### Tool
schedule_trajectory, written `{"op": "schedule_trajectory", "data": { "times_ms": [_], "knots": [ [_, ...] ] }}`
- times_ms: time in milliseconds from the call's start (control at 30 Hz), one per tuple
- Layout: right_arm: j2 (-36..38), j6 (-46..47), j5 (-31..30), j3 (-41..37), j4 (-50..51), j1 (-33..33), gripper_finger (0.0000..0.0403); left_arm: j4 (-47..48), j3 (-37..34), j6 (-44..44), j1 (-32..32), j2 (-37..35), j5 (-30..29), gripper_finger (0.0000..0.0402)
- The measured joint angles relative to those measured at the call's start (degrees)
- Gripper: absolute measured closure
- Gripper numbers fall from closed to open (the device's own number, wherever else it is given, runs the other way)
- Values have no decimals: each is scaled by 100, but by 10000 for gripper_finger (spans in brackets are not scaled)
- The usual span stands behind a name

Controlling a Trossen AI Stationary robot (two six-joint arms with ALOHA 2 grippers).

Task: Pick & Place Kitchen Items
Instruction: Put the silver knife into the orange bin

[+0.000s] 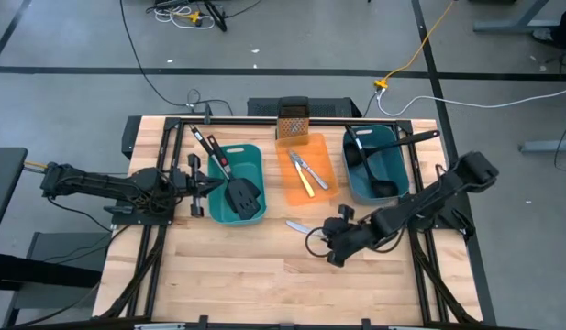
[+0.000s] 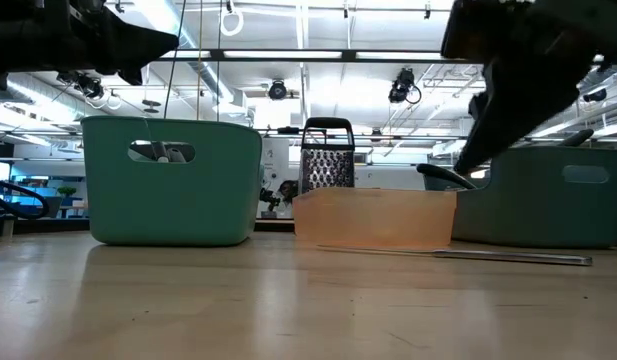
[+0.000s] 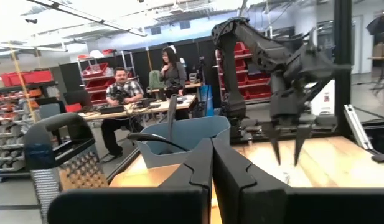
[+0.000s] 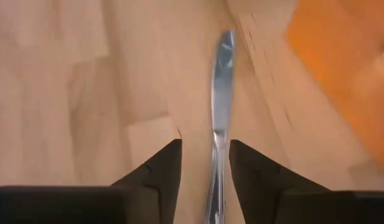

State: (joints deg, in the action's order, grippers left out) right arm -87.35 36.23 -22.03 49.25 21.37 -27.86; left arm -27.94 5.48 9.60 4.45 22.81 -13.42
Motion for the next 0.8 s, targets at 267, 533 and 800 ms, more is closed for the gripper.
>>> {"op": "schedule_trajectory", "data": {
  "times_ms": [267, 533, 800],
  "knots": [
    [-516, 343, 204, -2, 100, 0, 259, 0, 0, 3, 0, 1, 15, 388],
    [-943, 231, 193, -2, 55, 67, 259, 0, 0, 8, 0, 2, 15, 384],
    [-1067, -121, 148, -2, 57, 262, 287, 0, 0, 7, 0, 2, 15, 392]
  ]
}}
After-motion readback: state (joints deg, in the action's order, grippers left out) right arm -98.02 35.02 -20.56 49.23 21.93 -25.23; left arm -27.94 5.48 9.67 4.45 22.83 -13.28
